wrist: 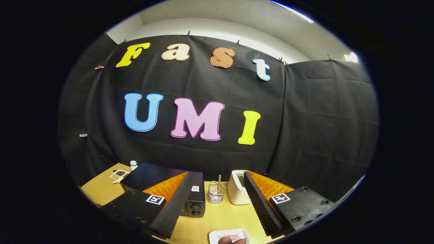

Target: Open the toaster oven, put the food inside, and close the toaster oven door.

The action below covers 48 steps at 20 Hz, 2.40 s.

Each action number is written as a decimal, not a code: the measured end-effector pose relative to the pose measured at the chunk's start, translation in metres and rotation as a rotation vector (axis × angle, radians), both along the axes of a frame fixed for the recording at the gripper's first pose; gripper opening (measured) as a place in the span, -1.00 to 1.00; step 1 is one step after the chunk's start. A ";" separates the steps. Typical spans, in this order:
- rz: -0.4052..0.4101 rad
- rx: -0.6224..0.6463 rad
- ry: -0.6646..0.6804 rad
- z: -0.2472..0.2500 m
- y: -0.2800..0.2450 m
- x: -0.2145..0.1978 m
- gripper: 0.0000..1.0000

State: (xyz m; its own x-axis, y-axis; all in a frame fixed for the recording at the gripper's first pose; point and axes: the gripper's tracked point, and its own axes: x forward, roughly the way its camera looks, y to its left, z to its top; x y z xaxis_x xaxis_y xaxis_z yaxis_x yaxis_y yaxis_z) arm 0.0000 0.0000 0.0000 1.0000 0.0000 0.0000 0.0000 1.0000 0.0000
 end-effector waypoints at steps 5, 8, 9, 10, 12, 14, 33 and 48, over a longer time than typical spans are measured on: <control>-0.001 -0.002 0.003 -0.002 0.002 0.001 0.95; -0.001 -0.003 0.003 -0.003 0.003 0.001 0.95; 0.000 -0.002 0.003 -0.004 0.004 0.001 0.95; 0.001 -0.001 0.005 -0.004 0.004 0.001 0.95; 0.001 -0.003 0.007 -0.006 0.005 0.000 0.95; 0.001 -0.004 0.007 -0.005 0.005 0.000 0.95; 0.094 0.061 0.074 -0.041 0.105 0.017 0.95; 0.179 0.010 0.306 -0.167 0.207 0.073 0.96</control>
State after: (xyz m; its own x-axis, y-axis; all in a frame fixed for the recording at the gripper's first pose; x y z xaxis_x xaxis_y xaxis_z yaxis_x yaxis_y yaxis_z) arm 0.0729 0.2070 -0.1674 0.9378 0.1764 -0.2990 -0.1733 0.9842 0.0371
